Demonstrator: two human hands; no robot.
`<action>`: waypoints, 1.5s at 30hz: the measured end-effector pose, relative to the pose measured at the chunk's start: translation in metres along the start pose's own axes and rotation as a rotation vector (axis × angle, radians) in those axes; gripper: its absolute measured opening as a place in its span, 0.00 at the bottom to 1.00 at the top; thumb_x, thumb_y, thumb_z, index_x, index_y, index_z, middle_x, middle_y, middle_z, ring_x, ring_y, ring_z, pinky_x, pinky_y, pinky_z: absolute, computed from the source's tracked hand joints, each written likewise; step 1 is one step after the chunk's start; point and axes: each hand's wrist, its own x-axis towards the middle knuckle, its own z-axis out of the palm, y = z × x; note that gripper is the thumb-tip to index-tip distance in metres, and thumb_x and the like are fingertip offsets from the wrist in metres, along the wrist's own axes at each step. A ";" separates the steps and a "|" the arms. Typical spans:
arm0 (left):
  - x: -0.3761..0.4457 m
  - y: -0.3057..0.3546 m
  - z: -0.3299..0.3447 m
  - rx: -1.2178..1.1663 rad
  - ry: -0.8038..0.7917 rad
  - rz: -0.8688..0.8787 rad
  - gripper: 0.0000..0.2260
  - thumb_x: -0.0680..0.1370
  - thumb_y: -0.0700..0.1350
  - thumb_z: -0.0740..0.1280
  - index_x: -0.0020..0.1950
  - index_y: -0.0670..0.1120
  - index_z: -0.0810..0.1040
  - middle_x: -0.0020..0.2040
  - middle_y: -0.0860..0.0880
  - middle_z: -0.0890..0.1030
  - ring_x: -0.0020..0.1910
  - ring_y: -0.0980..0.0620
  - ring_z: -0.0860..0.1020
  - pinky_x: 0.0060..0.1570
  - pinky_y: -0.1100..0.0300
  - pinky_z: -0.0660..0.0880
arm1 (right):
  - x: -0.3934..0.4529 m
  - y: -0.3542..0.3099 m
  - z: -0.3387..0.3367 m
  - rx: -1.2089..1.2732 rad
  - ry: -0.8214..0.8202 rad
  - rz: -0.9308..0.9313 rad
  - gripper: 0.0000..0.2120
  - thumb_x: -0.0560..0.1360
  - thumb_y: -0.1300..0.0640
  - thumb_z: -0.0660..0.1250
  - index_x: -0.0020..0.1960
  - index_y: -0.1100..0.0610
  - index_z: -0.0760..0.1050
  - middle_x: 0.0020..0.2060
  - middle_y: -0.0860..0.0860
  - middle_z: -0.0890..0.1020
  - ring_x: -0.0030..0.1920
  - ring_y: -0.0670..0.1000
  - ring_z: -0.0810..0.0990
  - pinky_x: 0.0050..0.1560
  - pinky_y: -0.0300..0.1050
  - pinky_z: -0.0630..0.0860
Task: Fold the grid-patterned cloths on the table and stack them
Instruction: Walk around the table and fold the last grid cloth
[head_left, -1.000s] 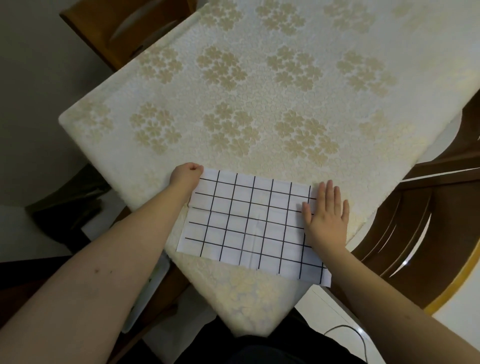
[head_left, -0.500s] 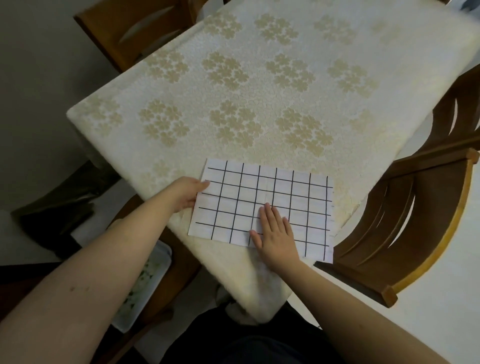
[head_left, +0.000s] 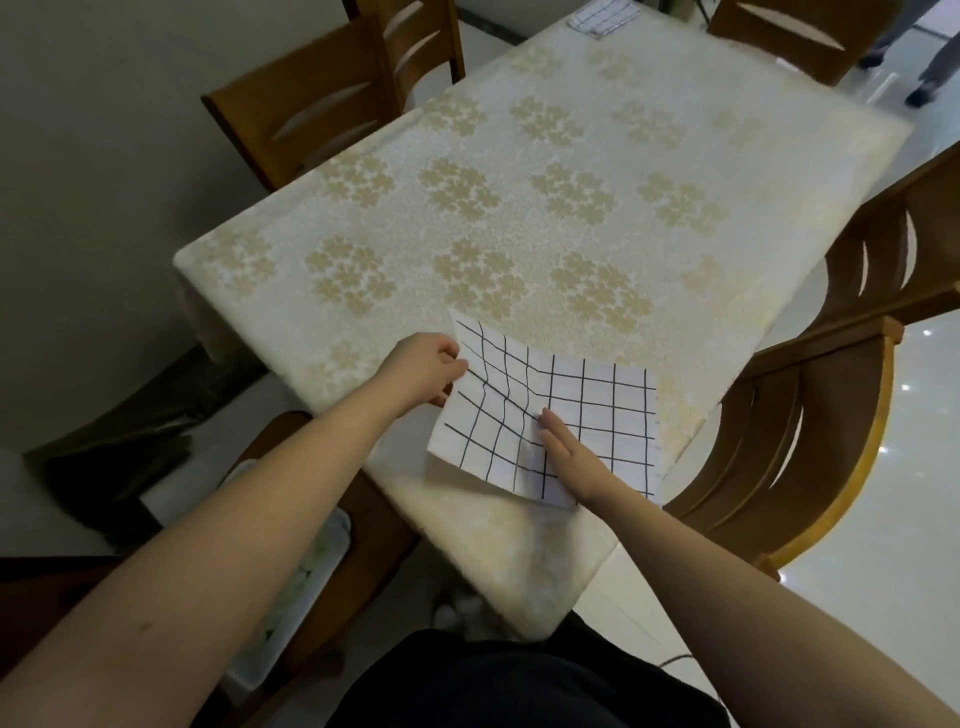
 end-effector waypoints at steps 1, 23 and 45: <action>-0.002 0.010 0.001 0.015 -0.010 0.012 0.09 0.80 0.44 0.67 0.58 0.43 0.78 0.51 0.46 0.80 0.45 0.46 0.82 0.41 0.55 0.82 | -0.001 -0.001 -0.002 0.076 0.002 0.018 0.24 0.84 0.49 0.49 0.79 0.50 0.54 0.77 0.44 0.60 0.77 0.46 0.56 0.75 0.43 0.51; 0.020 0.084 0.165 0.059 -0.244 0.071 0.14 0.81 0.51 0.64 0.65 0.49 0.76 0.47 0.51 0.84 0.41 0.55 0.83 0.45 0.57 0.81 | 0.022 0.047 -0.135 0.437 0.152 0.273 0.30 0.75 0.37 0.65 0.70 0.54 0.71 0.61 0.54 0.79 0.58 0.55 0.78 0.56 0.51 0.77; 0.055 -0.014 0.153 0.240 0.081 -0.116 0.14 0.75 0.44 0.74 0.58 0.44 0.76 0.48 0.48 0.72 0.43 0.52 0.73 0.43 0.63 0.68 | 0.030 0.066 -0.127 -0.031 0.417 0.305 0.07 0.76 0.52 0.69 0.50 0.53 0.74 0.44 0.49 0.80 0.46 0.52 0.78 0.46 0.47 0.76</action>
